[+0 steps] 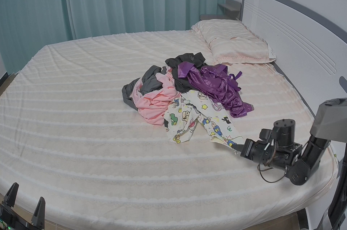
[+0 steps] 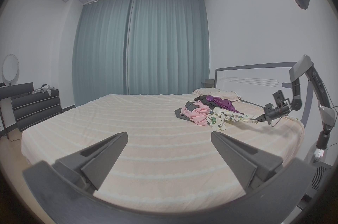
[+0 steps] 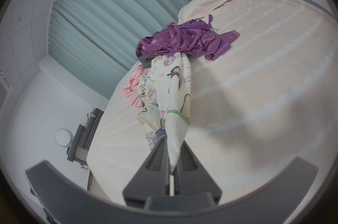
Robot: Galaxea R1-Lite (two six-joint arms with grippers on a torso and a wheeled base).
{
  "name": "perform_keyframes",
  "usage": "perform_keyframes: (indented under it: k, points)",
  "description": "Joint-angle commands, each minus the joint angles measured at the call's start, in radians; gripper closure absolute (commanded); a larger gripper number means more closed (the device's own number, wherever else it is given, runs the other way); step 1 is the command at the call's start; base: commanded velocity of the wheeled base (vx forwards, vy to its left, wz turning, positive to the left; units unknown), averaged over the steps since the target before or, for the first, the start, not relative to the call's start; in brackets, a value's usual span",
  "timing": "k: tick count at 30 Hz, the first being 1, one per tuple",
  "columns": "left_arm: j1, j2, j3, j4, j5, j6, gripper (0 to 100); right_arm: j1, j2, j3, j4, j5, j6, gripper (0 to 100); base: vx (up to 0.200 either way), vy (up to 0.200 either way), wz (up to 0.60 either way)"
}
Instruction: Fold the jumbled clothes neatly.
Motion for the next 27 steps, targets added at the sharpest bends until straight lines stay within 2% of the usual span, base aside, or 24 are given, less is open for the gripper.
perform_keyframes:
  k: [1,8,11,13,14,15,16,17,19,22,24,26,27]
  points:
    - [0.0,-0.018,0.018,0.0,-0.001,0.0,0,0.07,-0.221,0.275,-0.148,0.045,0.048,100,0.0,0.0,0.0]
    - [0.0,-0.018,0.018,-0.005,-0.013,0.035,0,0.108,-0.342,0.475,-0.232,0.062,0.076,100,0.0,0.0,0.0]
    - [0.0,-0.018,0.01,-0.022,-0.044,0.081,0,0.102,-0.477,0.481,-0.166,0.072,0.113,100,0.0,0.0,0.0]
    - [0.0,0.007,-0.114,-0.069,-0.073,0.036,0,0.101,-0.578,0.481,-0.105,0.08,0.124,100,0.0,0.0,0.0]
    - [0.0,0.056,-0.189,-0.079,-0.082,0.001,0,0.104,-0.626,0.481,-0.076,0.086,0.124,100,0.0,0.0,0.0]
    - [0.0,0.081,-0.219,-0.077,-0.089,-0.008,0,0.105,-0.649,0.481,-0.061,0.091,0.124,100,0.0,0.0,0.0]
    - [0.002,0.177,-0.274,-0.079,-0.125,0.003,0,0.11,-0.758,0.481,0.002,0.12,0.12,100,0.0,0.0,0.0]
    - [0.0,0.206,-0.281,-0.082,-0.141,0.023,0,0.11,-0.791,0.479,0.019,0.134,0.12,100,0.0,0.0,0.0]
    - [-0.001,0.317,-0.298,-0.086,-0.225,0.093,0,0.102,-0.903,0.473,0.082,0.181,0.12,100,0.0,0.0,0.0]
    - [-0.004,0.482,-0.298,-0.086,-0.348,0.144,0,0.081,-1.023,0.416,0.179,0.194,0.12,100,0.0,0.0,0.0]
    - [-0.01,0.605,-0.301,-0.092,-0.385,0.197,0,0.065,-1.081,0.356,0.24,0.198,0.12,100,0.0,0.0,0.0]
    - [-0.029,0.659,-0.303,-0.103,-0.388,0.216,0,0.058,-1.104,0.323,0.272,0.2,0.12,100,0.0,0.0,0.0]
    - [-0.113,0.774,-0.301,-0.168,-0.386,0.217,0,0.05,-1.146,0.249,0.355,0.2,0.12,100,0.0,0.0,0.0]
